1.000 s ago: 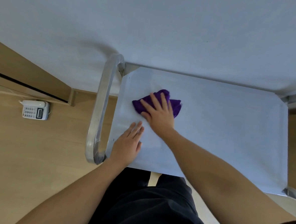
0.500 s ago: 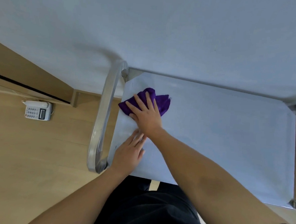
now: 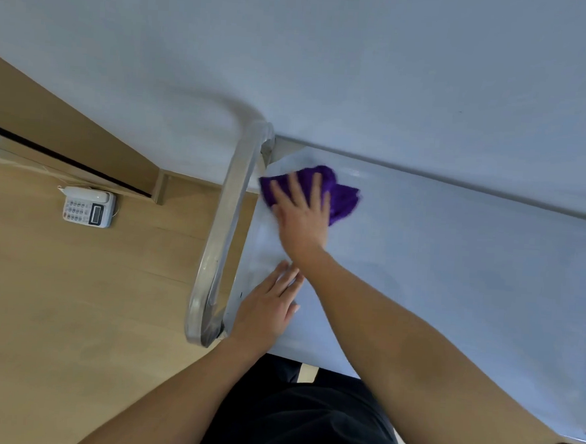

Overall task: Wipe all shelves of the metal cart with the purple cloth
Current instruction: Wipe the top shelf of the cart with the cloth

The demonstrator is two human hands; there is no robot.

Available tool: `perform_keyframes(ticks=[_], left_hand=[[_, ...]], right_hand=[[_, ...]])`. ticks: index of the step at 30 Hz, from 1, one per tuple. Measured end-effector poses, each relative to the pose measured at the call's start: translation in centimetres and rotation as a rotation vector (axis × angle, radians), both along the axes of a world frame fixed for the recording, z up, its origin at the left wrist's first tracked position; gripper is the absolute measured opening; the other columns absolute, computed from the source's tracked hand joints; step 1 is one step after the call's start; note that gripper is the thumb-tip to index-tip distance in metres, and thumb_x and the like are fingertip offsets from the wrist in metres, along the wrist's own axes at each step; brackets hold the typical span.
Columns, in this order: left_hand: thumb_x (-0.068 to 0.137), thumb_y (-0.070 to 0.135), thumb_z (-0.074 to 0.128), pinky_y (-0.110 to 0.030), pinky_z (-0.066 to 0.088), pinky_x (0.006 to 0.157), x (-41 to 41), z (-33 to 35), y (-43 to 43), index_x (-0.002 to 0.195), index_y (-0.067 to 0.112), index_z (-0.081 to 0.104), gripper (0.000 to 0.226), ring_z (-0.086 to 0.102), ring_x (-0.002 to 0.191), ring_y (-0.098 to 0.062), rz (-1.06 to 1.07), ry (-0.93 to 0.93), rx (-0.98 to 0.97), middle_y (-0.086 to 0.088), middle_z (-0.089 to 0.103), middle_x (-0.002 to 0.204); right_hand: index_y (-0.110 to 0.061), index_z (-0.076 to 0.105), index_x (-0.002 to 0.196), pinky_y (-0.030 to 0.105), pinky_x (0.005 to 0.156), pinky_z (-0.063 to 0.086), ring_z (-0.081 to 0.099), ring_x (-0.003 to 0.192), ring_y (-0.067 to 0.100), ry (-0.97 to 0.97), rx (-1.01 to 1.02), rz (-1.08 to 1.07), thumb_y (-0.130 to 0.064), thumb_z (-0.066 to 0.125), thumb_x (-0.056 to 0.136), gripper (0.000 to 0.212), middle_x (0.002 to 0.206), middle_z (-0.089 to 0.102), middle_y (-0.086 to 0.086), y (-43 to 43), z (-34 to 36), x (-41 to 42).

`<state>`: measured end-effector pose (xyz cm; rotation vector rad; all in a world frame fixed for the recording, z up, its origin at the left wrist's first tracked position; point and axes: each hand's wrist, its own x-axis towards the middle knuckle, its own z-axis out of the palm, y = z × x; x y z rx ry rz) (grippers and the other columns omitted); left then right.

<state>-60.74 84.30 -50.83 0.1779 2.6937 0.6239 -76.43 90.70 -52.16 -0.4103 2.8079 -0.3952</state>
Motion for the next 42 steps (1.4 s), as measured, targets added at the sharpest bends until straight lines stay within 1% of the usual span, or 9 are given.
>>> perform_keyframes(ticks=[4,9,11,16,20,28,37,39,42], left_hand=[[0.100,0.031,0.047,-0.028,0.039,0.108,0.1,-0.1,0.0,0.150,0.019,0.031,0.055,0.010,0.149,-0.011,-0.012,0.007,-0.009,0.009,0.012,0.162],[0.101,0.031,0.044,-0.027,0.040,0.106,0.4,-0.2,0.2,0.151,0.020,0.029,0.054,0.008,0.149,-0.011,-0.014,0.004,-0.014,0.010,0.007,0.162],[0.100,0.030,0.047,-0.029,0.040,0.107,0.4,-0.2,0.3,0.150,0.018,0.032,0.053,0.012,0.149,-0.013,-0.011,0.014,-0.023,0.007,0.011,0.162],[0.094,0.024,0.059,-0.036,0.046,0.105,0.2,0.1,0.3,0.144,0.012,0.043,0.054,0.027,0.145,-0.021,-0.016,0.027,-0.027,-0.001,0.032,0.156],[0.100,0.028,0.047,-0.030,0.034,0.113,0.1,0.2,0.5,0.151,0.015,0.029,0.055,0.010,0.150,-0.016,-0.042,-0.018,-0.056,0.004,0.011,0.162],[0.098,0.007,0.046,-0.036,0.020,0.121,0.0,0.4,3.1,0.150,0.011,0.022,0.058,-0.002,0.150,-0.023,0.052,-0.062,-0.154,-0.001,0.000,0.163],[0.099,0.011,0.045,-0.041,0.020,0.120,-0.4,0.5,3.9,0.150,0.008,0.024,0.056,0.004,0.150,-0.027,0.038,-0.082,-0.251,-0.005,0.003,0.163],[0.099,0.016,0.042,-0.042,0.022,0.119,-0.5,0.8,4.4,0.148,0.006,0.027,0.052,0.006,0.150,-0.029,0.031,-0.098,-0.277,-0.008,0.005,0.163],[0.097,0.024,0.045,-0.043,0.033,0.112,-0.9,1.6,5.6,0.141,0.004,0.038,0.049,0.017,0.147,-0.034,0.061,-0.078,-0.309,-0.014,0.020,0.159]], right_hand=[[-0.037,0.034,0.148,0.051,0.121,0.004,0.007,0.151,0.033,0.049,-0.003,0.204,-0.046,0.033,0.102,0.047,0.161,0.024,-0.001,1.6,-0.1,-2.2],[-0.037,0.032,0.150,0.051,0.122,0.004,0.002,0.151,0.033,0.022,0.006,-0.348,-0.043,0.036,0.102,0.048,0.163,0.016,-0.003,7.6,-0.1,-5.8],[-0.038,0.030,0.150,0.053,0.121,0.007,0.001,0.151,0.035,-0.003,0.029,-0.410,-0.040,0.036,0.102,0.048,0.164,0.012,-0.004,6.7,0.0,-5.4],[-0.038,0.031,0.149,0.056,0.119,0.009,0.003,0.149,0.039,-0.003,0.034,0.046,-0.032,0.039,0.102,0.048,0.162,0.020,-0.001,1.4,0.1,0.1],[-0.036,0.039,0.147,0.051,0.120,0.015,0.013,0.150,0.033,0.032,-0.039,0.207,-0.036,0.042,0.102,0.045,0.159,0.030,-0.002,4.4,0.3,-0.2],[-0.035,0.033,0.150,0.051,0.119,0.016,0.004,0.151,0.032,-0.030,-0.004,-0.571,-0.032,0.036,0.104,0.046,0.162,0.019,-0.004,15.7,0.9,-1.8],[-0.037,0.041,0.145,0.049,0.119,0.018,0.009,0.151,0.032,-0.024,-0.056,0.037,-0.027,0.047,0.102,0.045,0.160,0.025,-0.003,11.1,0.6,6.1],[-0.036,0.044,0.144,0.049,0.118,0.020,0.014,0.150,0.032,0.006,-0.030,0.043,-0.030,0.048,0.101,0.044,0.159,0.030,-0.002,14.4,0.7,5.8],[-0.035,0.045,0.144,0.046,0.120,0.020,0.015,0.149,0.033,0.007,0.024,-0.228,-0.030,0.046,0.101,0.043,0.159,0.030,-0.002,21.2,1.0,5.8]])
